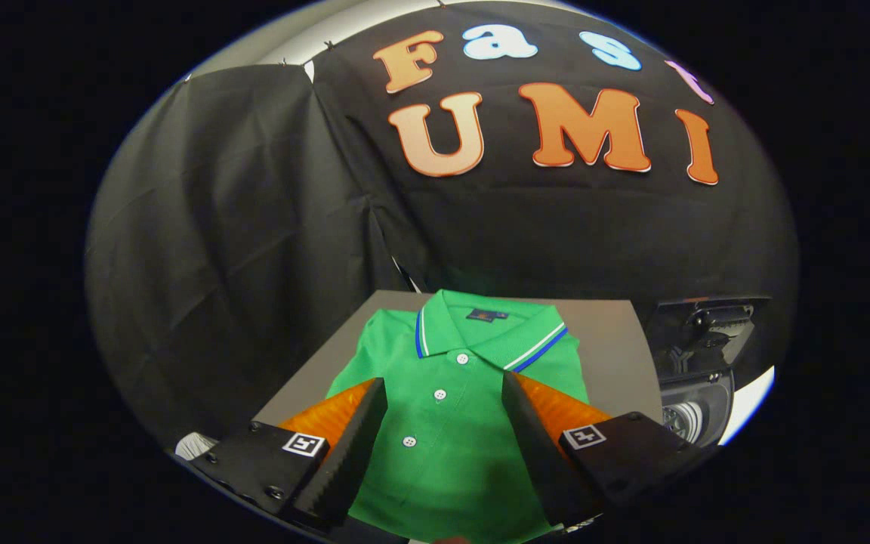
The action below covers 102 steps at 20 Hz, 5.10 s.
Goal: Put the clothes into the washing machine and then close the washing machine lid.
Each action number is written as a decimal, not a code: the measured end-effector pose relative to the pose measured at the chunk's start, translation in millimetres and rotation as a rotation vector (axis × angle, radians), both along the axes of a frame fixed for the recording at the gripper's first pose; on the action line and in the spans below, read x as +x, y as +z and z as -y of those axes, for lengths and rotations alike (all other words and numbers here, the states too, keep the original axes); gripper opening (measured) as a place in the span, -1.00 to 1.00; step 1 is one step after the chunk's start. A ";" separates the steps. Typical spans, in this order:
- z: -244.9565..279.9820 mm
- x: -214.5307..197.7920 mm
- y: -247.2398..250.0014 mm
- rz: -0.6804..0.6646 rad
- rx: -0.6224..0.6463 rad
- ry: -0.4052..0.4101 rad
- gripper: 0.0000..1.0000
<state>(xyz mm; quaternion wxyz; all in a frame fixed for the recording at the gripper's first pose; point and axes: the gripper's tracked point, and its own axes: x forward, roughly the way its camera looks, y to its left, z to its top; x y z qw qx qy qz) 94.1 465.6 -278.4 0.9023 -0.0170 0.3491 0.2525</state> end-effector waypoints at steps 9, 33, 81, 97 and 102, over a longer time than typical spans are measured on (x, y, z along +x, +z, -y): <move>0.6 -0.1 -36.6 0.015 -0.041 0.038 0.94; 1.7 -2.3 -14.6 0.060 0.114 0.174 -0.65; 425.8 137.3 -121.5 -0.029 0.100 -0.025 -0.67; 438.9 122.3 -312.9 -0.405 -0.126 -0.068 -0.66; 442.5 121.2 -333.2 -0.467 -0.151 -0.121 -0.64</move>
